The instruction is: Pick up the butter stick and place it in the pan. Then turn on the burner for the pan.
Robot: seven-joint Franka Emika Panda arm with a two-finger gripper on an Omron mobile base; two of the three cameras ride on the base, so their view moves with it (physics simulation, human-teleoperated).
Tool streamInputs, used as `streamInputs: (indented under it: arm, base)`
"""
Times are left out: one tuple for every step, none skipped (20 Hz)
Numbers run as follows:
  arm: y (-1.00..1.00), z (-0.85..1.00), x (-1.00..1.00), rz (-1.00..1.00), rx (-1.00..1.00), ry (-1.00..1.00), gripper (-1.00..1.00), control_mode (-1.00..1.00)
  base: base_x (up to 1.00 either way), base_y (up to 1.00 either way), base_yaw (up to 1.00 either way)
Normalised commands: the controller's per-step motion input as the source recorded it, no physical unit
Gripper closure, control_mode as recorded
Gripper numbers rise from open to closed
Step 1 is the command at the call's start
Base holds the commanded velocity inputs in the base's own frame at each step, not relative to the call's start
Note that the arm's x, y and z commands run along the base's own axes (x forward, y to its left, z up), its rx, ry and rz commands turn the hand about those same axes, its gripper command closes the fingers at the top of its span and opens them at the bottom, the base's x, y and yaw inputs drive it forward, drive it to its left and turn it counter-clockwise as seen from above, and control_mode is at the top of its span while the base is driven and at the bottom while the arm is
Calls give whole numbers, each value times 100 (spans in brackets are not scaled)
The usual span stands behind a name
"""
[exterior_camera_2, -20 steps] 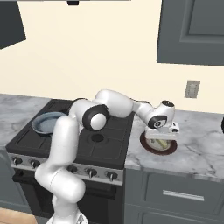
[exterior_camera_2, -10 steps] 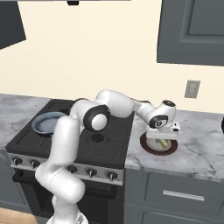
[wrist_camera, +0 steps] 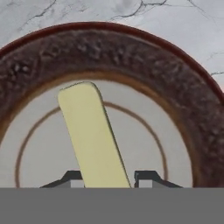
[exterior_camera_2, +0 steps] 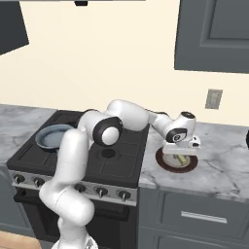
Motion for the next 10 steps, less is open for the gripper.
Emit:
streamInputs:
  arm:
    - [0,9,-24,-1,0,0,100,-100]
    - [0,0,-36,-1,0,0,100,-100]
    - [1,0,-37,-2,0,0,100,-100]
    - [5,1,-47,0,0,0,100,-100]
    - [3,4,-44,-1,0,-3,100,-100]
    - [7,9,-44,-1,0,-5,100,-100]
    - [15,15,-36,-3,0,-9,100,-100]
    - [31,25,-33,-5,-1,-11,100,-100]
    - [41,34,-29,-7,-2,-11,100,-100]
    - [43,31,-27,-7,-2,-10,100,-100]
  base:
    - [0,0,0]
    - [0,0,0]
    - [0,0,0]
    - [0,0,0]
    - [0,0,0]
    - [0,0,0]
    - [0,0,0]
    - [0,0,0]
    - [0,0,0]
    - [0,0,0]
